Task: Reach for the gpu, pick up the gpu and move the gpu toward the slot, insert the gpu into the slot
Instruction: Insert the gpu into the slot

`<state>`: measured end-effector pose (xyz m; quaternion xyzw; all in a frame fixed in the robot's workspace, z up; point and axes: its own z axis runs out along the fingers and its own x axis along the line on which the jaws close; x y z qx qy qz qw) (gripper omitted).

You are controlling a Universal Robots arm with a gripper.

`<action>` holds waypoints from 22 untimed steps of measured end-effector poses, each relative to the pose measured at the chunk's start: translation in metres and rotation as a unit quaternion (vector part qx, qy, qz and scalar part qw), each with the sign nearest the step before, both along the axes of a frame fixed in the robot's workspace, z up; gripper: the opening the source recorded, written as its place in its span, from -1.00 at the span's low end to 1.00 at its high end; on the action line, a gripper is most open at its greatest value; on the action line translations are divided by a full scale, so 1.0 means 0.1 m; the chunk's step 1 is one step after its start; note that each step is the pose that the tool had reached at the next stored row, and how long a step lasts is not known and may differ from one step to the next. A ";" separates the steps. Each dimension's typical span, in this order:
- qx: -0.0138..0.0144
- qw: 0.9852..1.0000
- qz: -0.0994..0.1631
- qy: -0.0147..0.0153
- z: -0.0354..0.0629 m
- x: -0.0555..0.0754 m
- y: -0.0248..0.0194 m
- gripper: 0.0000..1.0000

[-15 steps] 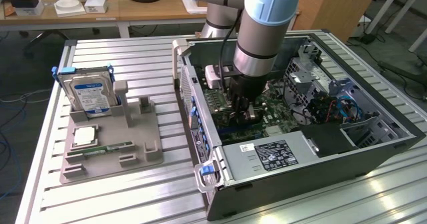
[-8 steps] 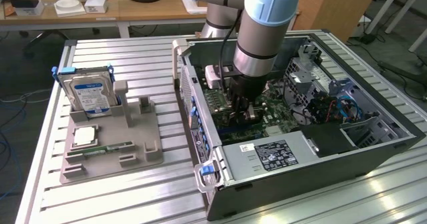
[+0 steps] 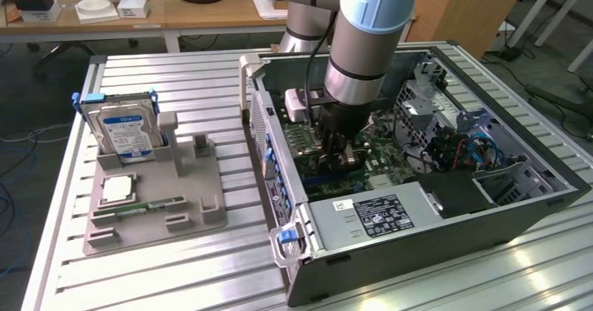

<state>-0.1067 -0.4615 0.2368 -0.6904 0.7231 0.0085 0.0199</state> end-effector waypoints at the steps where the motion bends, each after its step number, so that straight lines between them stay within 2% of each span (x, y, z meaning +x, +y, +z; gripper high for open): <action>1: 0.000 1.000 0.000 0.000 0.002 0.00 0.000 -0.45; 6: 0.000 1.000 0.000 0.000 0.005 0.00 -0.003 -0.45; 10: 0.000 1.000 0.000 0.000 0.005 0.00 -0.034 -0.45; 22: 0.000 1.000 0.000 0.000 0.043 0.00 -0.034 -0.45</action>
